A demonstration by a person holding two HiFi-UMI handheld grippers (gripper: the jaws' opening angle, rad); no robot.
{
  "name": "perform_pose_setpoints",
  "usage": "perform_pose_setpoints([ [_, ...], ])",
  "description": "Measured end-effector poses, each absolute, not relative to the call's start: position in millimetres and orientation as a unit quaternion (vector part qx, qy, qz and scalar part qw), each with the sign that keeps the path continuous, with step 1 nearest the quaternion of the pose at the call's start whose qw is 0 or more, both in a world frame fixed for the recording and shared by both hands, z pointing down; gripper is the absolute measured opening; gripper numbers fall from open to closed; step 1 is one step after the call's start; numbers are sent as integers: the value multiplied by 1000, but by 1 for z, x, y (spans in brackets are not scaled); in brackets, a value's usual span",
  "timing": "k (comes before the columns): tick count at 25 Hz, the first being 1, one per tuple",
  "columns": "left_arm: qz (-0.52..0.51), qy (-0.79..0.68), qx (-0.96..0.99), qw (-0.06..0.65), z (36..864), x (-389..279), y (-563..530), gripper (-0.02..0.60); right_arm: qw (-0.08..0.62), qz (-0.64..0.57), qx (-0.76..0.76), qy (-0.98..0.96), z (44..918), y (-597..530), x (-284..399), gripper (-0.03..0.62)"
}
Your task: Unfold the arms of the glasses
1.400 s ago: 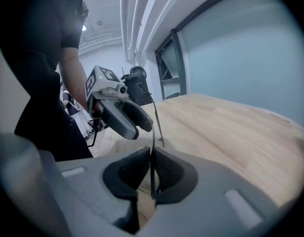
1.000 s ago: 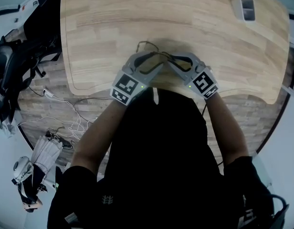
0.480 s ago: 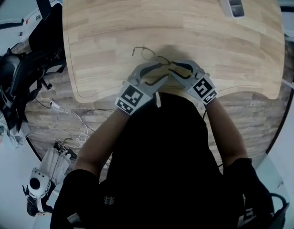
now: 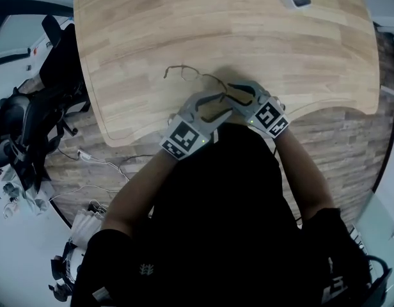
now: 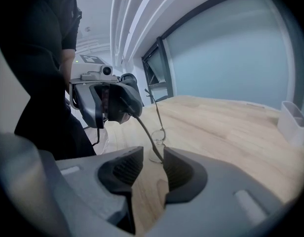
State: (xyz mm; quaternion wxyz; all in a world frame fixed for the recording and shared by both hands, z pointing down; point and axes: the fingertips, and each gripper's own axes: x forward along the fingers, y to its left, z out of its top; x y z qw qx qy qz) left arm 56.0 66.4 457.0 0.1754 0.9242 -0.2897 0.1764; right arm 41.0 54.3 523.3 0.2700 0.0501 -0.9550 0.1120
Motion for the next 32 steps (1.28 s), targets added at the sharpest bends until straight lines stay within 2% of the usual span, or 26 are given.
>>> perform_pose_setpoints([
  [9, 186, -282, 927, 162, 444, 49, 80, 187, 274, 104, 68, -954, 512, 58, 63, 117],
  [13, 173, -319, 920, 148, 422, 21, 79, 187, 237, 94, 107, -961, 475, 46, 79, 117],
  [17, 136, -376, 905, 143, 399, -11, 68, 121, 154, 118, 181, -964, 416, 21, 82, 106],
  [20, 143, -415, 889, 130, 392, -33, 58, 76, 119, 134, 205, -962, 390, 7, 74, 97],
  [26, 147, -478, 859, 106, 378, -62, 42, 12, 98, 129, 233, -959, 373, -9, 64, 34],
  [32, 139, -521, 837, 96, 373, -85, 37, 8, 104, 127, 225, -961, 361, -12, 57, 3],
])
